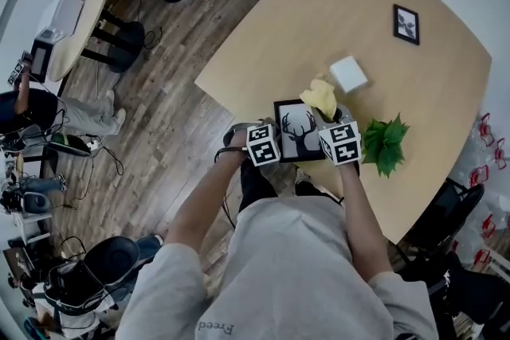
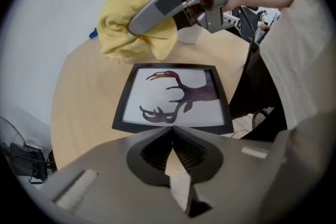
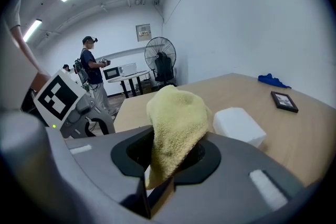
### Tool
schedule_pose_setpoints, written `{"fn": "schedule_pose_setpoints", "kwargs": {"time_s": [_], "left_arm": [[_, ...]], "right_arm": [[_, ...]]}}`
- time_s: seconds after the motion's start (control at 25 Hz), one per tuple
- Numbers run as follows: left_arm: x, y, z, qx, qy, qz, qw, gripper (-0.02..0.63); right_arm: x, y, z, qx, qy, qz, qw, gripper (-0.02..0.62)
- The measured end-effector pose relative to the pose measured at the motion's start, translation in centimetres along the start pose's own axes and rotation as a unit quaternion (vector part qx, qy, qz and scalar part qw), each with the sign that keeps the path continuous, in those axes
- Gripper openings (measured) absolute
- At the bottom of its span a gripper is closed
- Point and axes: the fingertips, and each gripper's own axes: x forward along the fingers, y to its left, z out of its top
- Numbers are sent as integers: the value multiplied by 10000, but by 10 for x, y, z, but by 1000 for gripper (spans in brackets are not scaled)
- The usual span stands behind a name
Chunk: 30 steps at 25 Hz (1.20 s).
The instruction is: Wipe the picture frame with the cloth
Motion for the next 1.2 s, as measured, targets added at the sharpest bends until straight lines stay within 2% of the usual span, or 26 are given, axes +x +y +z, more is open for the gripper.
{"fn": "schedule_pose_setpoints", "kwargs": {"time_s": [0.28, 0.52, 0.92, 1.2], "left_arm": [[-3, 1, -4, 14, -33, -52, 10000, 54], [-2, 2, -2, 151, -28, -267, 9995, 54], [-3, 1, -1, 130, -20, -451, 9989, 54], [-2, 1, -3, 173, -21, -422, 9990, 54]], "right_arm": [[26, -7, 12, 206, 172, -151, 9995, 83], [35, -16, 14, 373, 295, -274, 9985, 83], [58, -9, -38, 188, 1089, -231, 9936, 80], [65, -5, -54, 186, 1055, -371, 9936, 78]]}}
